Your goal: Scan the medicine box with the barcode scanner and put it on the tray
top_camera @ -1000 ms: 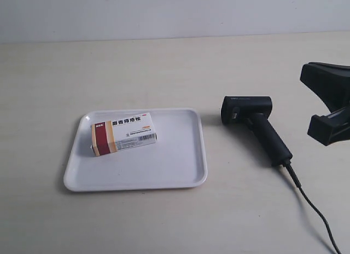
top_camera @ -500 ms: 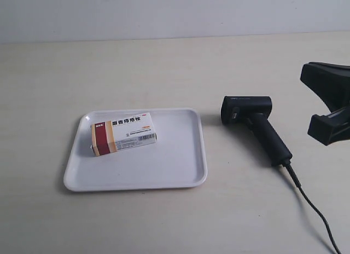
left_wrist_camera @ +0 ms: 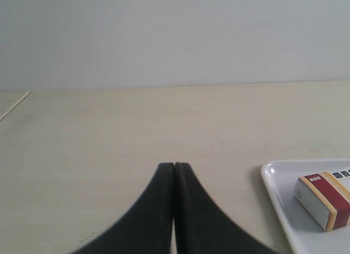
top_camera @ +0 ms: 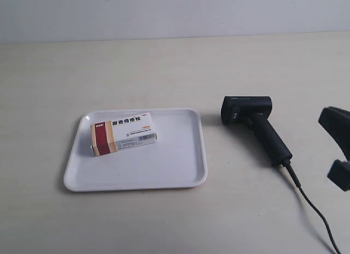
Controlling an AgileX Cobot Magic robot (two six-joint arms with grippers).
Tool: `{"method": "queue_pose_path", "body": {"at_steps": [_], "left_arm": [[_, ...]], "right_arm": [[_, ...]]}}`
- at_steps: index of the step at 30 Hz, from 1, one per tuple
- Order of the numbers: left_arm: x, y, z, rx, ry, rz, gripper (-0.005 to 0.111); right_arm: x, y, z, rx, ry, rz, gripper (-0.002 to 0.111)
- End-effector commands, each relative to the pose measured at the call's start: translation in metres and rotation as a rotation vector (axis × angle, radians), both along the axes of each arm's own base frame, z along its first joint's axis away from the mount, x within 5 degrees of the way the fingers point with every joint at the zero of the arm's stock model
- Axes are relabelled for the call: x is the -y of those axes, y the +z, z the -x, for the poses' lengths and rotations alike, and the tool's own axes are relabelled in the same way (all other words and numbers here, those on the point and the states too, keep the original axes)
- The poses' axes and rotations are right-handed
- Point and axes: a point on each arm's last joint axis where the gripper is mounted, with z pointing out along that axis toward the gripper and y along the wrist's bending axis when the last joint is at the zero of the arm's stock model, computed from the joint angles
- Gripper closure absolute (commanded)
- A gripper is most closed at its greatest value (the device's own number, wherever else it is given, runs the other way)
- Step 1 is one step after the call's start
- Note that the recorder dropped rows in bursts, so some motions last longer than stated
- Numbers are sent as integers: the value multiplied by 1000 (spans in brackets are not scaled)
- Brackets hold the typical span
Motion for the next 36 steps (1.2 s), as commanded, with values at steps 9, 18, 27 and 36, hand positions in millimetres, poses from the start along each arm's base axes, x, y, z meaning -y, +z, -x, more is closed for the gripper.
{"method": "queue_pose_path", "body": {"at_steps": [9, 18, 27, 36], "left_arm": [[0, 0, 1, 0, 0, -1, 105], [0, 0, 1, 0, 0, -1, 105], [0, 0, 1, 0, 0, -1, 105], [0, 0, 1, 0, 0, -1, 105]], "right_arm": [[28, 9, 22, 152, -145, -44, 108], [54, 10, 36, 230, -476, -52, 108], [55, 4, 36, 169, -491, -27, 108], [55, 4, 36, 168, -491, -31, 108]]}}
